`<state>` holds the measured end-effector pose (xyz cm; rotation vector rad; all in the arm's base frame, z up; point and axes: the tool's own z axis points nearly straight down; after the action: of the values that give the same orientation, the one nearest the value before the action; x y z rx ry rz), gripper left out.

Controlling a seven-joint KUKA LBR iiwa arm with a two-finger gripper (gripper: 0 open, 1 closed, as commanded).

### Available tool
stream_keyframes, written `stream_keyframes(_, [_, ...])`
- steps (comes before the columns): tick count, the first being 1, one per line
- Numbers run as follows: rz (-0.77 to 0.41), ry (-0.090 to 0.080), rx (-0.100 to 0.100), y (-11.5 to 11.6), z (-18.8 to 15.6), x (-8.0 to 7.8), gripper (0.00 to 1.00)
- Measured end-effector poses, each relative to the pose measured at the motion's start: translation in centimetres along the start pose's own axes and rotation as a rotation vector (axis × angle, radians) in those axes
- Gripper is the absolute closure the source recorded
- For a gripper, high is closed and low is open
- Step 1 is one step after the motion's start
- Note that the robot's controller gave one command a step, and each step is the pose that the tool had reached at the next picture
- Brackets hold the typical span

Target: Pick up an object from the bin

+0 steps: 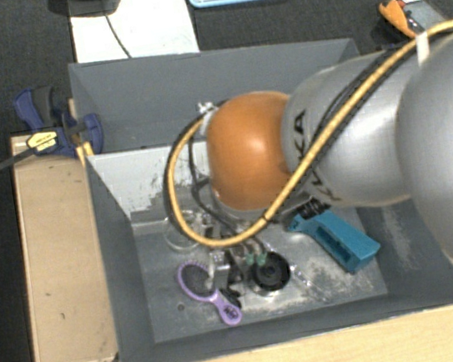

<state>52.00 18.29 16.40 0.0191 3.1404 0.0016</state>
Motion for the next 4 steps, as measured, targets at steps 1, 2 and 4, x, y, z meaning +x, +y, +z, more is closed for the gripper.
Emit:
stream_keyframes(1, [0.001,0.000,0.000,0.0,0.0,0.0,0.00])
stream_keyframes(2, [-0.241,0.002,0.001,0.4,-3.2,-0.5,0.00])
stream_keyframes(4, [-0.409,-0.010,-0.001,-0.6,-9.4,0.6,0.00])
